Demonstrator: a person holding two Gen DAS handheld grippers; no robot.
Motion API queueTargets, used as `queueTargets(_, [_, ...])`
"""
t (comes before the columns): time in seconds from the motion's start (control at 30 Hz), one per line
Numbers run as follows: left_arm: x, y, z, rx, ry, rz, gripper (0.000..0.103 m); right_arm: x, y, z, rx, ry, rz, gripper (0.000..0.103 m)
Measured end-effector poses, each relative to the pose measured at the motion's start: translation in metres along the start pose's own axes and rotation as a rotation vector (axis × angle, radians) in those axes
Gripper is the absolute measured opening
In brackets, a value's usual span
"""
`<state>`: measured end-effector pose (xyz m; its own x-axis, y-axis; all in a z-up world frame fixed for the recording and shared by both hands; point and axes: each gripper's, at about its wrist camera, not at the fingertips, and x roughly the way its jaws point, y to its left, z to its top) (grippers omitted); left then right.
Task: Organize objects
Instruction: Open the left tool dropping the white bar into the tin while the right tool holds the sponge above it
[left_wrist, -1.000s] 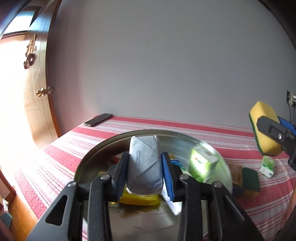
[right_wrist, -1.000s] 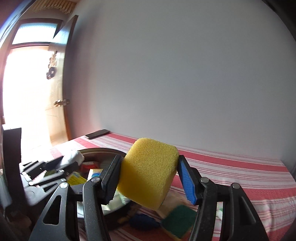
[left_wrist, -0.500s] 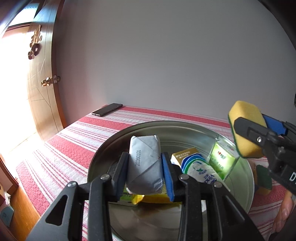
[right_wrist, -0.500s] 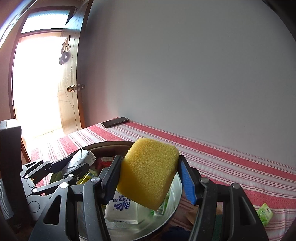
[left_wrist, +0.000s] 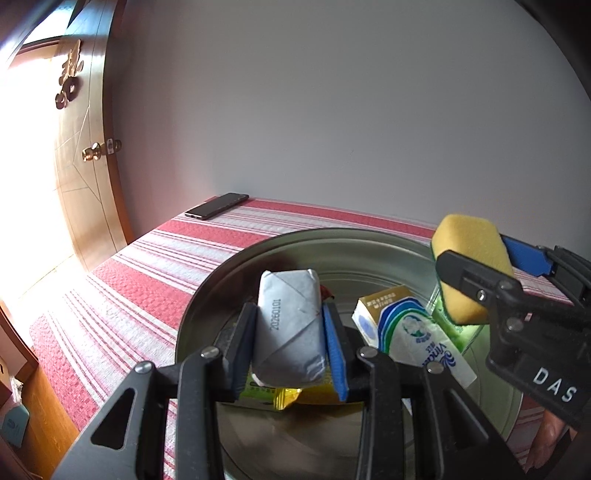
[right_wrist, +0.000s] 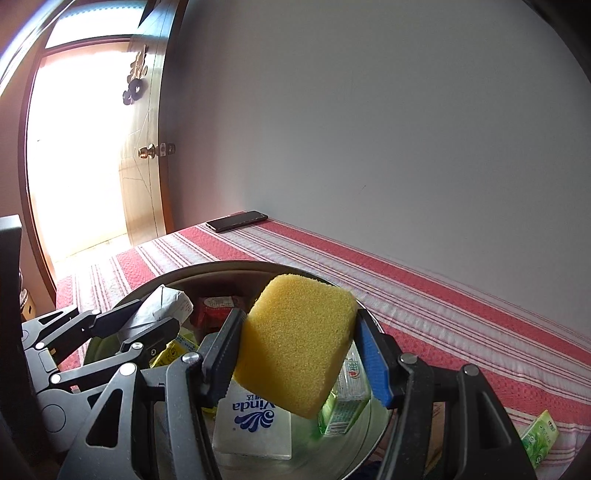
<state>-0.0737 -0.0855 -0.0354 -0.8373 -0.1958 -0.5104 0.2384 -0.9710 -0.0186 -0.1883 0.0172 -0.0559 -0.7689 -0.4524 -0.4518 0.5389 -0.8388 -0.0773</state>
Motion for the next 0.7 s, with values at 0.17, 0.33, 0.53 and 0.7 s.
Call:
queueTargets(0.17, [0.005, 0.0, 0.0, 0.011, 0.018, 0.002, 0.035, 0.009, 0.002, 0.0, -0.011, 0.017, -0.002, 0.062])
queueTargets(0.33, [0.005, 0.001, 0.001, 0.01, 0.025, 0.006, 0.035, 0.016, 0.003, 0.003, -0.018, 0.028, -0.003, 0.062])
queueTargets(0.53, [0.004, 0.003, 0.001, 0.018, 0.03, 0.003, 0.035, 0.022, 0.013, 0.003, -0.044, 0.037, -0.002, 0.062])
queueTargets(0.7, [0.002, 0.001, 0.0, 0.021, 0.032, 0.001, 0.035, 0.024, 0.017, 0.003, -0.058, 0.038, -0.005, 0.062])
